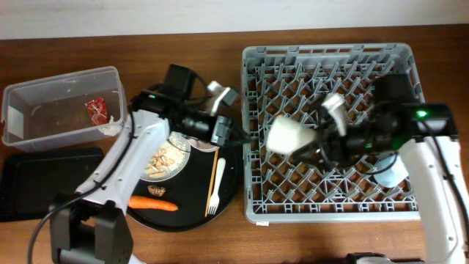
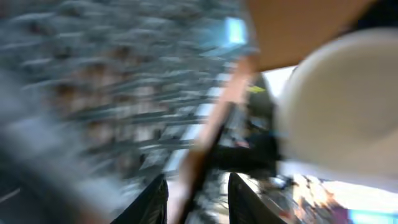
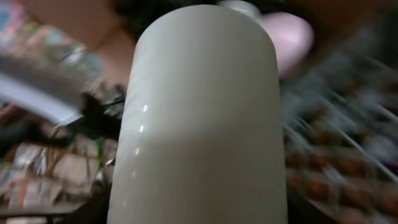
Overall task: Sort waste into correct bins and load items into the dishwasher rack
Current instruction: 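Hand the white paper cup from the left gripper to the right gripper, then set the white cup in the rack's right side with the right gripper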
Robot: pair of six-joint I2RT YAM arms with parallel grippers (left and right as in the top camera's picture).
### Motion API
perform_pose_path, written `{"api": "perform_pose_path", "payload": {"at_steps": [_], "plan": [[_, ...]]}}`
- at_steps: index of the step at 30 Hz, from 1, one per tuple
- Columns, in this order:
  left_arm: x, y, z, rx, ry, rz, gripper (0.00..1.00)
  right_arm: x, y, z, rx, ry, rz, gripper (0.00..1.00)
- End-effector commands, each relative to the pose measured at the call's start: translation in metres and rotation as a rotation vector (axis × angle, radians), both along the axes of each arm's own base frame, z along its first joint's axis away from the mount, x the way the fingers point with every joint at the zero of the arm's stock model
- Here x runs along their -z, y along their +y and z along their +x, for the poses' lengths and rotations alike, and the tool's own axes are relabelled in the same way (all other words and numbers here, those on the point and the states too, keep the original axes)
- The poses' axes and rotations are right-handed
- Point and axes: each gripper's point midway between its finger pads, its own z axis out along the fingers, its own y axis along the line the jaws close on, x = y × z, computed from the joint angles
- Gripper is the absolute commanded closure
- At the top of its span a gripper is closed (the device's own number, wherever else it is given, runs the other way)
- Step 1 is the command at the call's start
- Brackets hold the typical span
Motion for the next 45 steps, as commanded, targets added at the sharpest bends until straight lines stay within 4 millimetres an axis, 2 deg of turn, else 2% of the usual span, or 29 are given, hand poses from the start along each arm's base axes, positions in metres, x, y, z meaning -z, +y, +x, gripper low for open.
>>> {"api": "perform_pose_path", "payload": {"at_steps": [1,3,4,5,8,11,15,21,23,25,26,31,35,39,42,45], "plan": [[0.028,0.062,0.026,-0.178,-0.063,0.308,0.69,0.010,-0.060,0.022,0.320,0.113,-0.203,0.41],[0.030,0.084,0.029,-0.230,-0.056,0.370,0.69,0.017,-0.097,0.031,0.503,0.160,-0.313,0.41],[0.032,0.098,0.030,-0.262,-0.054,0.412,0.68,0.024,-0.125,0.035,0.654,0.204,-0.394,0.40],[0.033,0.111,0.031,-0.291,-0.055,0.461,0.68,0.027,-0.144,0.035,0.750,0.231,-0.446,0.37],[0.035,0.143,0.030,-0.358,-0.059,0.574,0.69,0.036,-0.185,0.030,0.941,0.299,-0.539,0.39],[0.029,0.164,0.028,-0.408,-0.075,0.637,0.69,0.042,-0.203,0.035,0.990,0.320,-0.536,0.39],[0.022,0.167,0.026,-0.420,-0.094,0.642,0.69,0.069,-0.239,0.038,1.122,0.428,-0.614,0.39],[0.023,0.167,0.024,-0.417,-0.087,0.643,0.69,0.106,-0.252,0.052,1.106,0.518,-0.638,0.38],[0.023,0.167,0.023,-0.416,-0.084,0.644,0.69,0.117,-0.256,0.061,1.104,0.523,-0.638,0.33],[0.023,0.167,0.022,-0.414,-0.079,0.646,0.69,0.121,-0.257,0.068,1.106,0.512,-0.629,0.20],[0.023,0.167,0.022,-0.414,-0.077,0.646,0.69,0.121,-0.256,0.071,1.104,0.506,-0.615,0.03],[0.023,0.167,0.021,-0.412,-0.075,0.647,0.67,0.115,-0.245,0.079,1.083,0.491,-0.534,0.01],[0.024,0.169,0.021,-0.416,-0.076,0.660,0.67,0.092,-0.219,0.086,1.027,0.472,-0.402,0.01],[0.030,0.184,0.018,-0.431,-0.070,0.750,0.67,0.058,-0.177,0.092,0.878,0.352,-0.346,0.01],[0.036,0.208,0.013,-0.527,-0.015,0.884,0.67,0.030,-0.115,0.095,0.699,0.190,-0.362,0.01],[0.037,0.227,0.011,-0.638,0.054,0.915,0.63,0.021,-0.044,0.096,0.509,0.100,-0.334,0.01]]}}
